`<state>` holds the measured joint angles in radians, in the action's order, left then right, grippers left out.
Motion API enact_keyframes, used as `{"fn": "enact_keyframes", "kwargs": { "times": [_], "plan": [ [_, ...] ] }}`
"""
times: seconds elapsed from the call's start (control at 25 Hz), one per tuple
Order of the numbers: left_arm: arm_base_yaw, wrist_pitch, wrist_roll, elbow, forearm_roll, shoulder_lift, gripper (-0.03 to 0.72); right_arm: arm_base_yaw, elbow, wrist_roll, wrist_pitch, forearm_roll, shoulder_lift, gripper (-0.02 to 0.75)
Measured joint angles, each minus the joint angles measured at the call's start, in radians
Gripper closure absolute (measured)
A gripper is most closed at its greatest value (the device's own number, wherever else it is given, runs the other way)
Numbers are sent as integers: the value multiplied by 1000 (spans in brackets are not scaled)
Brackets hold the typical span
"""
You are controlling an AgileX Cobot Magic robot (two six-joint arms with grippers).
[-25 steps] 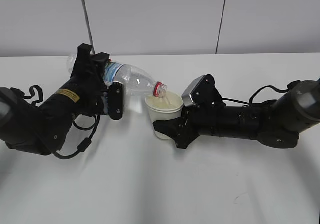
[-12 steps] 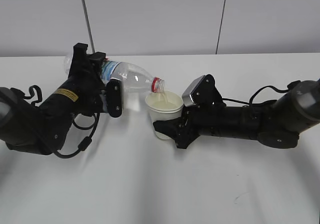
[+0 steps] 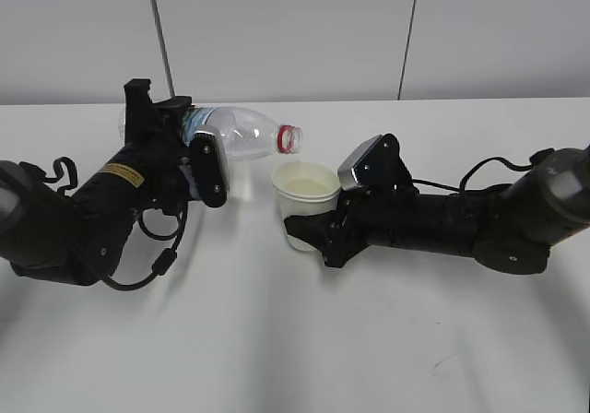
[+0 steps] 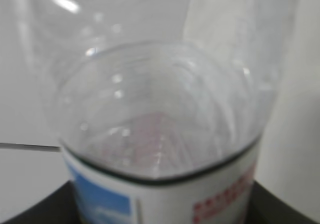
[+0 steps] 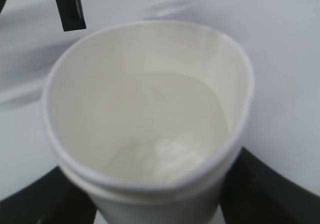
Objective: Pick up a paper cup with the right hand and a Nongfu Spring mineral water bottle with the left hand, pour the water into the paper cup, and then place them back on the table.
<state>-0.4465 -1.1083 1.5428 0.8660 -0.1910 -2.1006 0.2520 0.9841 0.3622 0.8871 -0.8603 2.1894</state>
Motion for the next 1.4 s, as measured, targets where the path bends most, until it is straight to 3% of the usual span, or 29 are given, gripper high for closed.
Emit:
{"fn": "enact_keyframes", "kwargs": {
  "times": [0.4,0.6,1.08,1.24,1.4],
  "plan": [
    [-1,0,-331,0,-65,0,316,0,0,0,-2,115,0,256],
    [-1,0,-567,0,-141,0,316,0,0,0,-4,170,0,256],
    [-1,2,-1148,0,-150,0,316,0,0,0,39,271,0,256],
    [-1,24,-1293,0,-150,0,316,0,0,-2,56,322,0,256],
    [-1,24,-1354,0,-150,0,316,0,0,-9,59,394,0,256]
  ]
}}
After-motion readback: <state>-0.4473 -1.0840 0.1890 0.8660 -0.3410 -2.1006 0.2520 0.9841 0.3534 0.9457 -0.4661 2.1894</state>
